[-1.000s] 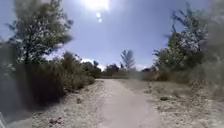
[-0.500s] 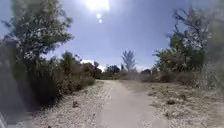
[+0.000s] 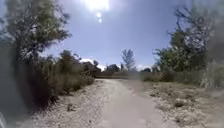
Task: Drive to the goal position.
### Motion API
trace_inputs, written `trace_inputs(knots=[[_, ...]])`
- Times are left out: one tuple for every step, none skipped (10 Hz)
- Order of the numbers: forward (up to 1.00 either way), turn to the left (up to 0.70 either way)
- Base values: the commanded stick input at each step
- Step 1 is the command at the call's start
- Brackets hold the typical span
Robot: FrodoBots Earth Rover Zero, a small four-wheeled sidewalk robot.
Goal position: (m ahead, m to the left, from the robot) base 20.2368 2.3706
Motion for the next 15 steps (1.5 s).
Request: trace_inputs(knots=[[0.45, 0.00], [0.45, 0.00], [0.45, 0.00], [0.45, 0.00], [0.45, 0.00], [0.45, 0.00], [0.45, 0.00], [0.45, 0.00], [0.45, 0.00], [0.45, 0.00], [0.45, 0.00], [0.45, 0.00], [0.45, 0.00], [0.45, 0.00], [0.45, 0.00]])
